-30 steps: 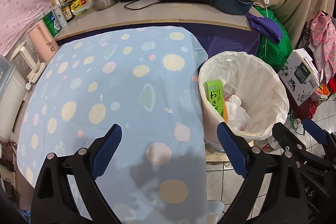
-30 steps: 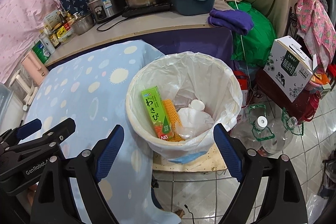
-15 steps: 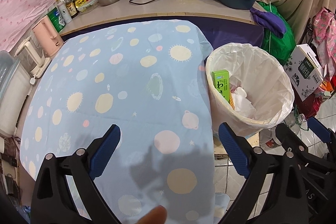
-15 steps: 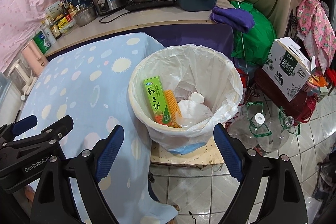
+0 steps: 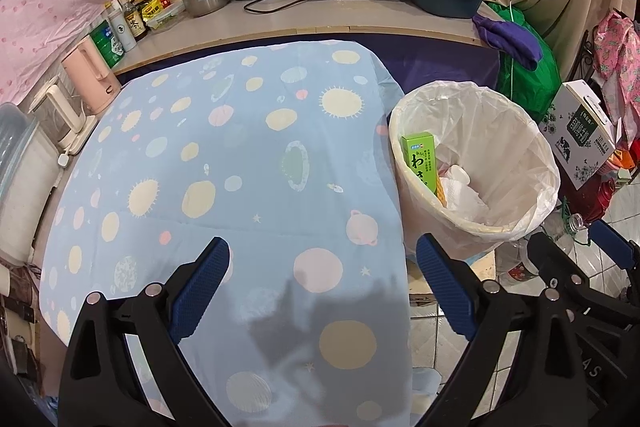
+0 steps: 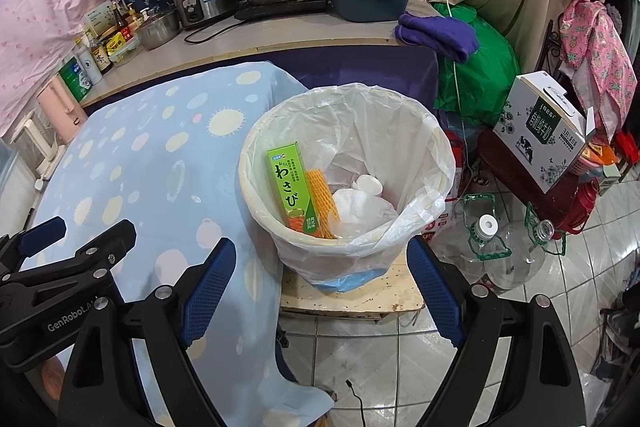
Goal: Collect trash
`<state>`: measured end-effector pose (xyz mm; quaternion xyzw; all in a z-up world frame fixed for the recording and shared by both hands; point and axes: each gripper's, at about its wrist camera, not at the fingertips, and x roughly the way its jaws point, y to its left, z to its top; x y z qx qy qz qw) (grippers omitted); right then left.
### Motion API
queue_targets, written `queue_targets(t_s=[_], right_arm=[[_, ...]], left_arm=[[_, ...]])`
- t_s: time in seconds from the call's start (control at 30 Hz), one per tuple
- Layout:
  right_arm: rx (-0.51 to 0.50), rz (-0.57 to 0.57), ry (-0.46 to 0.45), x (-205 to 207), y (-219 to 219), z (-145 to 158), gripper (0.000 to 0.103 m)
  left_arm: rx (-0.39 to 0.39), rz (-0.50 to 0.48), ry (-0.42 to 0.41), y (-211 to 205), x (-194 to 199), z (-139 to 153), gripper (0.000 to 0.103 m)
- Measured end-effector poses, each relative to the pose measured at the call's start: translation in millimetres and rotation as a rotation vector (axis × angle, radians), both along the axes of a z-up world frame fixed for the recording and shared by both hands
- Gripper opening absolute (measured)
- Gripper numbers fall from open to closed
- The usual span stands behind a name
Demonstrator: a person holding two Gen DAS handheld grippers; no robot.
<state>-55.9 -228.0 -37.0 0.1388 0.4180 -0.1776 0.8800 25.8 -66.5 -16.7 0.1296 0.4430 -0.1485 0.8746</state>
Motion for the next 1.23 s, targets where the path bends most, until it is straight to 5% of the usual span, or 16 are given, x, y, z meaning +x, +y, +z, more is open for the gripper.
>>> queue_targets(t_s=[1.23], right_arm=[[-0.004,-0.002,0.015,-0.2,5.6,-7.0,0.084]], left_arm=[[0.003,0.02,0.025,7.0,-2.1,-6.8,0.09]])
